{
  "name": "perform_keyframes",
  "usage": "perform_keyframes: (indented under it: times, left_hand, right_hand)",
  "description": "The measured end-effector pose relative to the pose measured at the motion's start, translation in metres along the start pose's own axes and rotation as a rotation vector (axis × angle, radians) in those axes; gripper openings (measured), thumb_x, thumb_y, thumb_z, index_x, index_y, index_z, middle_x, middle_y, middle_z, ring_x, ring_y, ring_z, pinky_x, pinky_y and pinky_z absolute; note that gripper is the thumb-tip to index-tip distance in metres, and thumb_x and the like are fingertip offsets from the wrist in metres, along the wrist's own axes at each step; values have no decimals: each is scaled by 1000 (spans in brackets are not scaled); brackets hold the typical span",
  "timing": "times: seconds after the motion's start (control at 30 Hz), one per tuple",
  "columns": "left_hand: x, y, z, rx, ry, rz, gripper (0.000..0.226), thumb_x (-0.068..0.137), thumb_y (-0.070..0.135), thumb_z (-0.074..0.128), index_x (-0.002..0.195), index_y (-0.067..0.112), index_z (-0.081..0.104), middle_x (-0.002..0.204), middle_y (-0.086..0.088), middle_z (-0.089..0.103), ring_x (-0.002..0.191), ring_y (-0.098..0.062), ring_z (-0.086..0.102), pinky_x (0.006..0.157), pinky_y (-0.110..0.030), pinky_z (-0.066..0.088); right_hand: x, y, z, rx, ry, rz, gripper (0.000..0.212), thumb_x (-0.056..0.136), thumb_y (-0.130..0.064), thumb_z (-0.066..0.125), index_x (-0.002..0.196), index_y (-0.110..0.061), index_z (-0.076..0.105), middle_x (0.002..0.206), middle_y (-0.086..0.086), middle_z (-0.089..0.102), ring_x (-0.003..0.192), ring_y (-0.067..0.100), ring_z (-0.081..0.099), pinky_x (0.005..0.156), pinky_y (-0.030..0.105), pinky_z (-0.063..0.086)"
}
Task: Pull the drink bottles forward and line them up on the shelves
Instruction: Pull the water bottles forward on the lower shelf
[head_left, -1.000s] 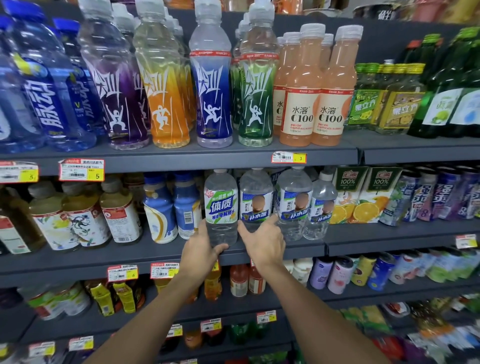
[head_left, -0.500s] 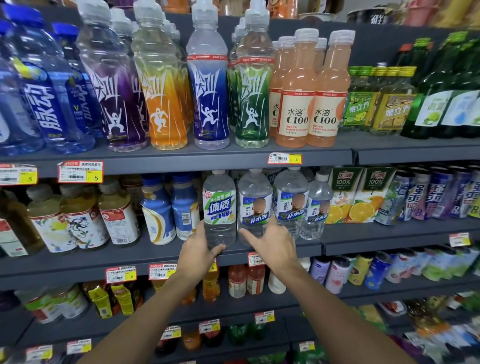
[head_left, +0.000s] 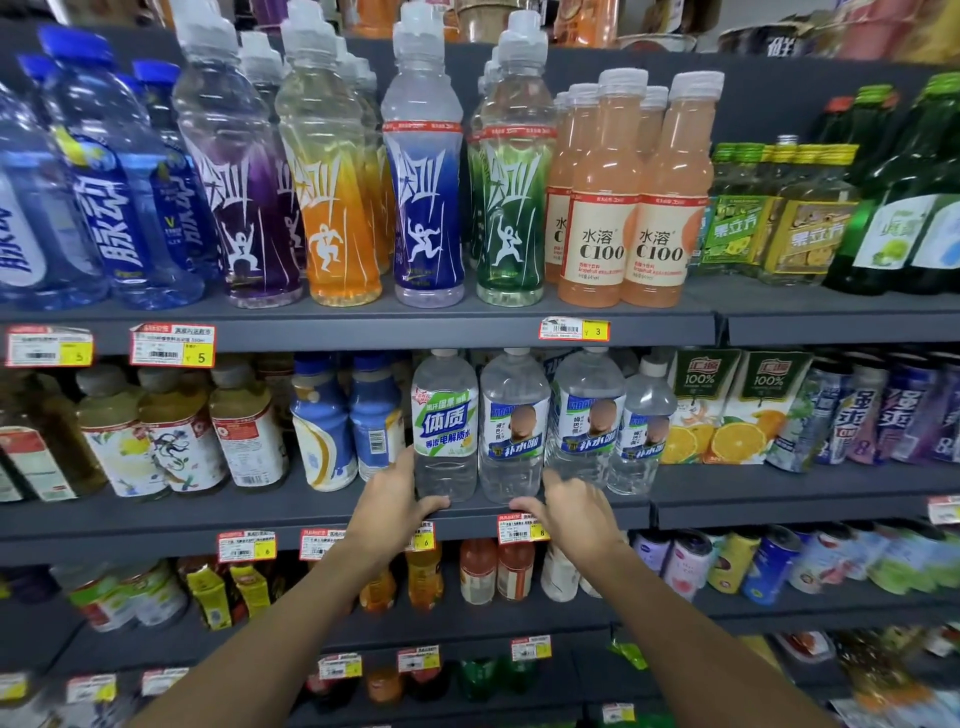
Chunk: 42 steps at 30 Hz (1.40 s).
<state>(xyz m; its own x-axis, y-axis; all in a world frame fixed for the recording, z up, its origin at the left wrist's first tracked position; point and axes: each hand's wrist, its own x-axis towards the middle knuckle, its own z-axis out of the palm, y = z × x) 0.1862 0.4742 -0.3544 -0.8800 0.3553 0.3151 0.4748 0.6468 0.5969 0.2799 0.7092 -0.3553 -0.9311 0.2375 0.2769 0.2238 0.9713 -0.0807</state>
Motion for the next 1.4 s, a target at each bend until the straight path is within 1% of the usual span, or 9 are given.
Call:
perform_keyframes:
  times: [0.13, 0.53, 0.87, 1.03, 1.17, 1.2, 1.27, 1.33, 1.4]
  left_hand:
    - [-2, 1, 1, 7, 3, 21, 75, 76, 38, 84, 136, 24, 41, 117, 1, 70, 106, -19, 65, 88, -29, 52]
    - [-3, 1, 1, 106, -10, 40, 78, 82, 45, 77, 142, 20, 36, 120, -4, 69, 106, -22, 66, 89, -33, 54]
    - [-6, -2, 3, 177, 11, 63, 76, 85, 48, 73, 142, 18, 33, 109, -5, 71, 95, -21, 67, 76, -28, 52]
    - [-7, 0, 4, 170, 15, 71, 77, 85, 47, 73, 144, 17, 34, 110, -5, 70, 97, -20, 67, 79, -29, 53]
    - [-9, 2, 3, 196, 20, 62, 79, 85, 49, 73, 145, 16, 31, 108, -5, 70, 94, -20, 67, 77, -29, 54]
    - [-9, 3, 2, 202, 17, 58, 79, 85, 50, 72, 144, 17, 31, 108, -5, 70, 94, -21, 67, 77, -30, 54]
    - [-8, 4, -1, 212, -1, 51, 76, 85, 54, 70, 142, 19, 32, 108, -5, 70, 94, -21, 67, 76, -31, 55]
    - [-8, 4, -8, 236, -15, 49, 72, 86, 63, 62, 139, 22, 35, 105, -1, 70, 91, -18, 67, 75, -32, 55]
    - [-12, 3, -17, 245, 38, 37, 65, 90, 68, 49, 136, 22, 42, 100, 1, 71, 87, -16, 67, 74, -34, 56]
  right_hand:
    - [2, 3, 3, -29, 18, -30, 66, 92, -71, 45, 113, -11, 60, 88, 5, 73, 87, 24, 71, 71, 33, 46]
    - [0, 5, 11, -100, 56, -69, 69, 96, -69, 38, 119, -8, 61, 86, 8, 75, 84, 27, 73, 75, 36, 51]
    - [0, 6, 9, -70, 63, -94, 67, 96, -68, 40, 112, -6, 62, 82, 8, 73, 81, 28, 72, 72, 37, 50]
    - [-1, 6, 7, -29, 68, -116, 66, 96, -66, 44, 109, -4, 64, 76, 9, 72, 75, 29, 71, 69, 37, 50]
    - [0, 6, 4, -46, 51, -128, 67, 96, -68, 39, 112, -8, 62, 82, 5, 72, 79, 24, 70, 68, 33, 46]
    - [0, 7, 2, -46, 50, -137, 66, 96, -69, 39, 109, -8, 63, 81, 5, 71, 78, 24, 70, 67, 33, 45]
    - [2, 8, -3, -62, 35, -165, 62, 96, -70, 38, 93, -13, 62, 77, 5, 70, 76, 24, 69, 65, 34, 43]
    - [4, 8, -7, -91, 15, -200, 60, 97, -71, 36, 77, -18, 53, 72, 3, 67, 73, 23, 68, 64, 34, 39]
    - [5, 7, -9, -99, 12, -233, 59, 98, -70, 34, 74, -19, 53, 69, 2, 66, 71, 22, 66, 66, 35, 40]
